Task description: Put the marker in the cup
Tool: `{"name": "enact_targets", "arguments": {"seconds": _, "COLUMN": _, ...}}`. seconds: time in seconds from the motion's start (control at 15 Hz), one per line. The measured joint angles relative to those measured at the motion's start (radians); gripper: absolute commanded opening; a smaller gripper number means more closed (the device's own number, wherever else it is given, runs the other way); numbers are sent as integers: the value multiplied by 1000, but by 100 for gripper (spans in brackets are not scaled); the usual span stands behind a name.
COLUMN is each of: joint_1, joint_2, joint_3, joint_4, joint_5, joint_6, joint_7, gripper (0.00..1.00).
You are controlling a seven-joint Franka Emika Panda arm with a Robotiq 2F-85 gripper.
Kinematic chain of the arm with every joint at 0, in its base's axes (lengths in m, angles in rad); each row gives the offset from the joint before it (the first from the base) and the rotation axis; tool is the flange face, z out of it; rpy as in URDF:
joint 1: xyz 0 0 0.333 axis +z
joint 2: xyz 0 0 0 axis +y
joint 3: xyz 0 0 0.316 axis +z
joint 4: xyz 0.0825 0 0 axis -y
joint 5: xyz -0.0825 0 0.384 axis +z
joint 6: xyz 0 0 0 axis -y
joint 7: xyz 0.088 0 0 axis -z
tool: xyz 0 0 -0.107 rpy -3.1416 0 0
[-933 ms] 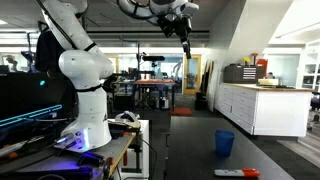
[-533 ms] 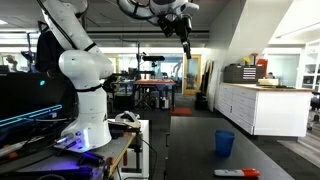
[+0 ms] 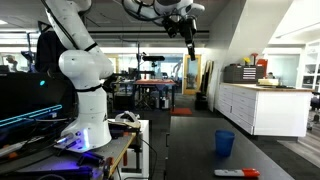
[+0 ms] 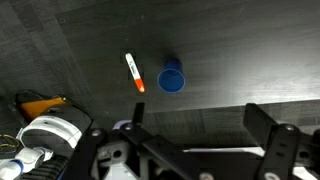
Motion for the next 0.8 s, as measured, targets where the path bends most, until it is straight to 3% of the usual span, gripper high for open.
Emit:
{"name": "enact_targets", "arguments": {"seconds": 0.33, "joint_1": 0, "joint_2": 56, "joint_3": -55, "joint_4": 48, "joint_5": 0, "joint_6": 5, "joint_7": -37, "gripper": 100}}
{"name": "enact_targets", "arguments": {"seconds": 0.8, "joint_1": 0, "joint_2": 73, "joint_3": -152, "joint_4": 93, "joint_5": 2, "joint_6": 5, "joint_7": -189, "gripper": 100}}
